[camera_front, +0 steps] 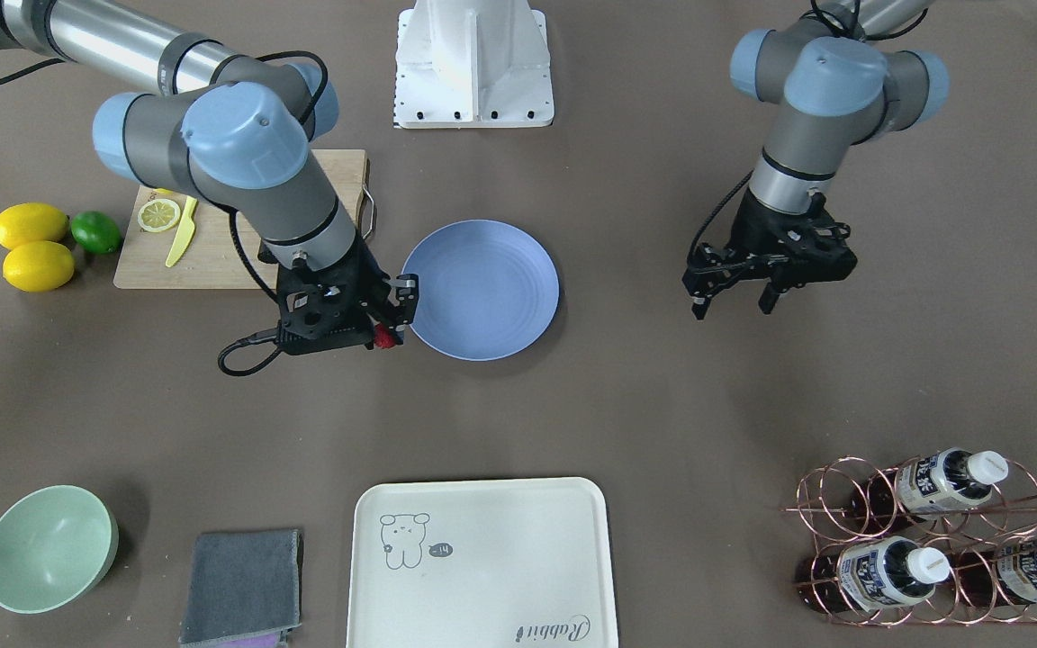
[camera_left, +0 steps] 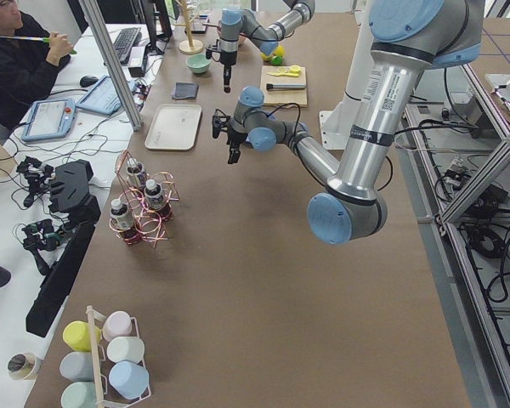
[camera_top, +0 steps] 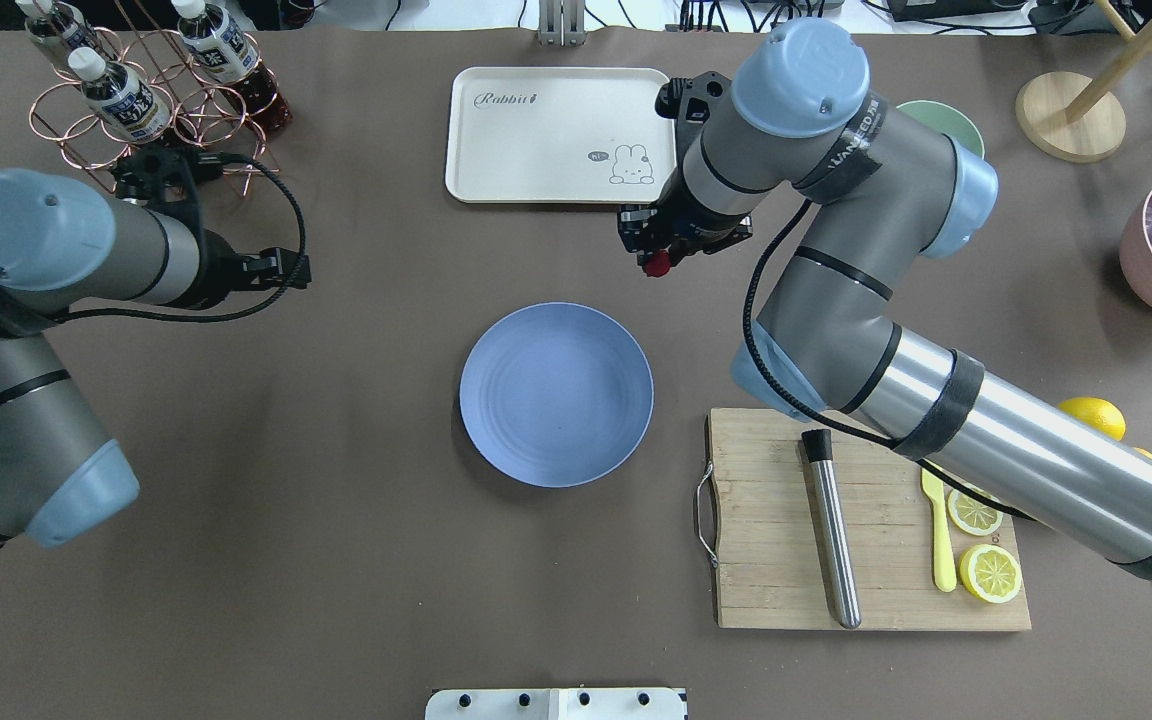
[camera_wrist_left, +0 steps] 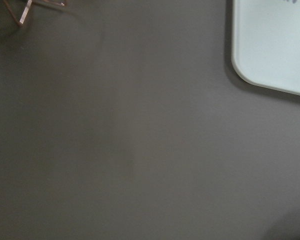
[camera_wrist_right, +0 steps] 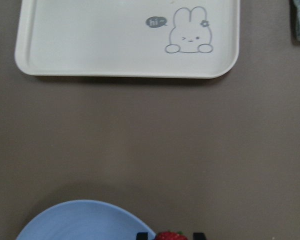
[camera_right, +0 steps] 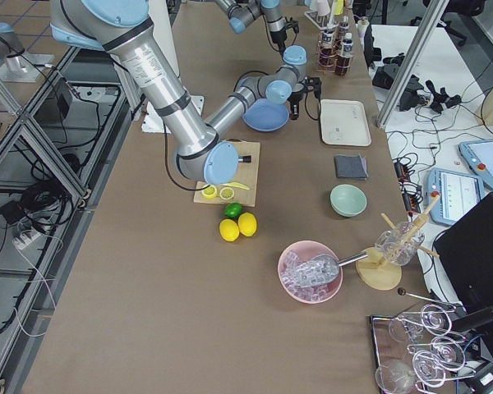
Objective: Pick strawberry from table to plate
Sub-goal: 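Carry the strawberry with the right gripper over the blue plate while the left withdraws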
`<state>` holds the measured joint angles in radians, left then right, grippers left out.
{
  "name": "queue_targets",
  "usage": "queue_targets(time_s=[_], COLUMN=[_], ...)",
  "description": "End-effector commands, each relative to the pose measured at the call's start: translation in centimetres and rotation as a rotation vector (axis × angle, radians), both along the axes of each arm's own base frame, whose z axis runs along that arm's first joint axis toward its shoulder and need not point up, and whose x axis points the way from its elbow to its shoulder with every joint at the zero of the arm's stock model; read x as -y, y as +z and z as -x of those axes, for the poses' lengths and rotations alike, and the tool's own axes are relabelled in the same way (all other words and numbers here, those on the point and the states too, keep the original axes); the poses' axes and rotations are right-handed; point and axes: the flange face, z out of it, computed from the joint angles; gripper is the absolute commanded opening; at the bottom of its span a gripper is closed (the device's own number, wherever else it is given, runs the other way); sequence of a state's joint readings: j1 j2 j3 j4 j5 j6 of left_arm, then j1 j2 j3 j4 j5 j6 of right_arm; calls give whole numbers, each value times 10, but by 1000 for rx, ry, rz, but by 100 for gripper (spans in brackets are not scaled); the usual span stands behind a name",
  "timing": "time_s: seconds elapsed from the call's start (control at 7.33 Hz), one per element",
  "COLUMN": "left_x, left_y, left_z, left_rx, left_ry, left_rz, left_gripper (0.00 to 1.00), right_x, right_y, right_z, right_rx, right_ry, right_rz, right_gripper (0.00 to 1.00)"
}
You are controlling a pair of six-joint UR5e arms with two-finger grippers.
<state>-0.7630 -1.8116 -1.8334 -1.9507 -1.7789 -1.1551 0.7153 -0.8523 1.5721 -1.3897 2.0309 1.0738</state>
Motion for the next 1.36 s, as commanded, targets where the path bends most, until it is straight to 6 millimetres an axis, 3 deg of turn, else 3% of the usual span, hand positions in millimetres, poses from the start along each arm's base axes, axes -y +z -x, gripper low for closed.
queue_targets(time_s=[0.0, 0.14, 0.27, 0.41, 0.68, 0.82, 0.95, 1.23], left_x=[7, 30, 28, 33, 32, 38, 44, 48], left_y=[65, 86, 103, 123, 160, 179, 191, 201], left_z=[74, 126, 156, 164, 174, 199, 226, 231], left_rx=[156, 184, 151, 159, 187, 187, 185, 198], left_ry=[-12, -81, -74, -76, -54, 28, 63, 69], left_rz=[-154, -120, -62, -22, 12, 15, 7, 10], left_gripper=[98, 98, 98, 98, 98, 98, 98, 98], right_x=[-32, -48, -61, -75, -104, -108, -113, -110], right_y=[-39, -53, -68, -74, -63, -53, -29, -6], right_z=[35, 54, 66, 80, 113, 121, 127, 144], right_rx=[18, 13, -10, -33, -84, -119, -155, -198], right_ry=[-30, -42, -57, -65, -86, -94, -92, -72], right_rz=[-36, -53, -48, -53, -65, -52, -50, -73], right_gripper=[0, 0, 0, 0, 0, 0, 0, 0])
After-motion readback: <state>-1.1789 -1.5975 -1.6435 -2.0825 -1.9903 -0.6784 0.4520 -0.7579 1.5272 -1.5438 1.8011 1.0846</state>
